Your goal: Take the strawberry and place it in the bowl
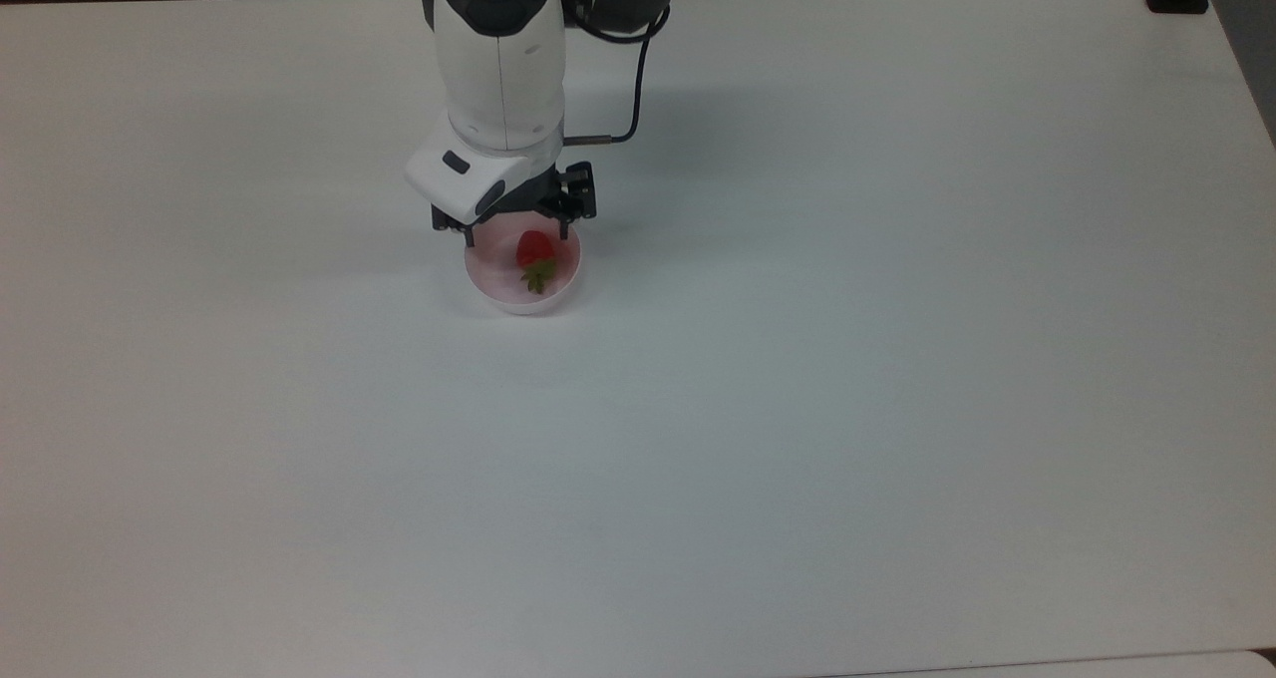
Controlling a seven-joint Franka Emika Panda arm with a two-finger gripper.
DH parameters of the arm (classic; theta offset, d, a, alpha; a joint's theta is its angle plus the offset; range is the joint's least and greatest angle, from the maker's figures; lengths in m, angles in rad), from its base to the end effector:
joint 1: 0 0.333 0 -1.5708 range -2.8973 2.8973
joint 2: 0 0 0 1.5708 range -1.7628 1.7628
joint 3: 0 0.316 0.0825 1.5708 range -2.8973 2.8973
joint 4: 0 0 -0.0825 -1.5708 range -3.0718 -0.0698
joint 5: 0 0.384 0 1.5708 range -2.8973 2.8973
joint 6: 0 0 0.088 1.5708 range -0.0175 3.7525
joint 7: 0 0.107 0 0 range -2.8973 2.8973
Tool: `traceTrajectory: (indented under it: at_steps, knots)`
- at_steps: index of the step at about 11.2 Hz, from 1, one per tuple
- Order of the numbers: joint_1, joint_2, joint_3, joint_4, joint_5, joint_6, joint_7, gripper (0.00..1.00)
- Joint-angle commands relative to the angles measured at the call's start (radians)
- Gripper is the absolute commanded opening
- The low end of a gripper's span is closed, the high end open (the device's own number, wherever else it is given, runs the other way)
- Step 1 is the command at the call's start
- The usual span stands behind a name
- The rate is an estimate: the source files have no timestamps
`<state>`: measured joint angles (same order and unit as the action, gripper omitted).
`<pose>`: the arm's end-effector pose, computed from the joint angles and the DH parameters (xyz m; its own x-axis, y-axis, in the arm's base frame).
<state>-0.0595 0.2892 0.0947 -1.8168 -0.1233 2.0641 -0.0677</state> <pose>0.6251 0.0119 0.3778 0.9864 0.1575 -0.0474 0.1608 -0.9841 0.0760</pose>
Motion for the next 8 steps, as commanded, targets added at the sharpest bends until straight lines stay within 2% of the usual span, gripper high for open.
traceTrajectory:
  at_steps: [1, 3, 6, 8]
  knots:
    - [0.049, -0.073, -0.006, 0.109, 0.005, -0.22, 0.101, 1.0]
    - [0.076, -0.164, -0.009, 0.108, 0.004, -0.271, 0.224, 1.0]
    - [0.078, -0.295, -0.018, 0.113, 0.008, -0.386, 0.241, 1.0]
    - [0.07, -0.32, -0.018, 0.113, 0.008, -0.407, 0.232, 1.0]
